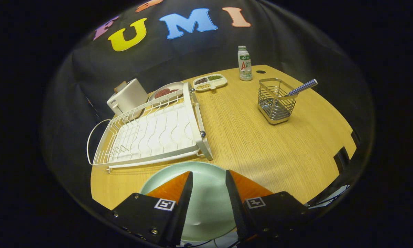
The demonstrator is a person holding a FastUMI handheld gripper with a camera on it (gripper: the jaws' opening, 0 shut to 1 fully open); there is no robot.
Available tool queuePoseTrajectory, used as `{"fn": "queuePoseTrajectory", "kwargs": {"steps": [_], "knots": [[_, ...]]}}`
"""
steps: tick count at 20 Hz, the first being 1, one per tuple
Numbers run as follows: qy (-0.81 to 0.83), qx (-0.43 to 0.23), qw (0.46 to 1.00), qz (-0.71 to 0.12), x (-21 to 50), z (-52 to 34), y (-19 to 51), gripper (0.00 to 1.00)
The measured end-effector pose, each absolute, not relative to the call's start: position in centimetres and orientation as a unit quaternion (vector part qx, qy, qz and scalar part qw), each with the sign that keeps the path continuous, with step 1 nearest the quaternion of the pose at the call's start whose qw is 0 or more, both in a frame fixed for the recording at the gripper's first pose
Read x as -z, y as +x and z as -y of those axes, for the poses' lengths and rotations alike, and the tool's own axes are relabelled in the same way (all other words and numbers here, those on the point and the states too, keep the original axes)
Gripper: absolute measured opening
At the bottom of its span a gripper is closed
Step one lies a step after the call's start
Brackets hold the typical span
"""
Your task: Take the plate from the dish rack, then take the spoon from the basket and place it into the plate.
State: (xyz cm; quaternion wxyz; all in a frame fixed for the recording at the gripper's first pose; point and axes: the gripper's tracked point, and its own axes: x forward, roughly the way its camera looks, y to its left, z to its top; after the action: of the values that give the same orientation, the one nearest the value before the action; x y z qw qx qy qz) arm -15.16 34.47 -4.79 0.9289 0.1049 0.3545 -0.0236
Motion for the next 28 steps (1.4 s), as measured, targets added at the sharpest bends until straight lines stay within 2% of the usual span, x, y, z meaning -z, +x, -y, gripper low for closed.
{"fn": "queuePoseTrajectory", "kwargs": {"steps": [18, 20, 28], "knots": [[0.097, 0.033, 0.932, -0.348, 5.2, -33.5, -15.4, 0.59], [0.098, 0.048, 0.936, -0.333, 4.3, -32.6, -15.1, 0.59], [0.113, 0.174, 0.947, -0.246, -1.6, -24.4, -12.1, 0.59]]}}
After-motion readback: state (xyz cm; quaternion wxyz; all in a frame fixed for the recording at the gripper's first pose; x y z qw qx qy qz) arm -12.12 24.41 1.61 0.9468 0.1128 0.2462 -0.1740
